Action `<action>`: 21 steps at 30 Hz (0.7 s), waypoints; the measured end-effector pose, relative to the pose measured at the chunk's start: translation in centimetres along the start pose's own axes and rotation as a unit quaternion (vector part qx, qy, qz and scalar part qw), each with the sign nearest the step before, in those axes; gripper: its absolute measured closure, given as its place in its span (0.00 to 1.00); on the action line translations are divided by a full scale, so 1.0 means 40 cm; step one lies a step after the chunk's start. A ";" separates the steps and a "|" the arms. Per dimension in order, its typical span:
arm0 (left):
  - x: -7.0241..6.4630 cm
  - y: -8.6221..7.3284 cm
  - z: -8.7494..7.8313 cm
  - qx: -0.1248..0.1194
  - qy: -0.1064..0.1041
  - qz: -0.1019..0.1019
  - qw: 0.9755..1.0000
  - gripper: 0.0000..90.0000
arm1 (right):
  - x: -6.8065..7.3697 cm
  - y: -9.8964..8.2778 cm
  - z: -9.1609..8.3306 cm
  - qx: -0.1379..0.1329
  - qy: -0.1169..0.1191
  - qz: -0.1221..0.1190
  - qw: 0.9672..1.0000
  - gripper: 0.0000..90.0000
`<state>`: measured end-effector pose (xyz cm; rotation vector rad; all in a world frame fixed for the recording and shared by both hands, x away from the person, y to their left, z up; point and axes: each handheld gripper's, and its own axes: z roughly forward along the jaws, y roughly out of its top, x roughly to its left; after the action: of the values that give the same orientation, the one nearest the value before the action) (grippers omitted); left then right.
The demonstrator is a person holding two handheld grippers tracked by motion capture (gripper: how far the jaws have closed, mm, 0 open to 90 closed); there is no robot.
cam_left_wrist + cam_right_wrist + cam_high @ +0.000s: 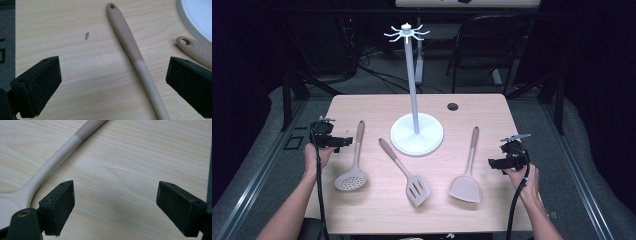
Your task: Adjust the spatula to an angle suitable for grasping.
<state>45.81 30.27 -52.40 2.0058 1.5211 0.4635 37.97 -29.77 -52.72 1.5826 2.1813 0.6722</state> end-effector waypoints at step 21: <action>-0.031 0.005 -0.002 -0.004 -0.009 0.018 1.000 0.00 | 0.106 0.037 0.022 0.031 0.082 0.020 0.996 0.25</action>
<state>45.53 29.06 -52.13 2.0292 1.4716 0.4647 38.28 -25.20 -52.64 1.6591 2.3141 0.7774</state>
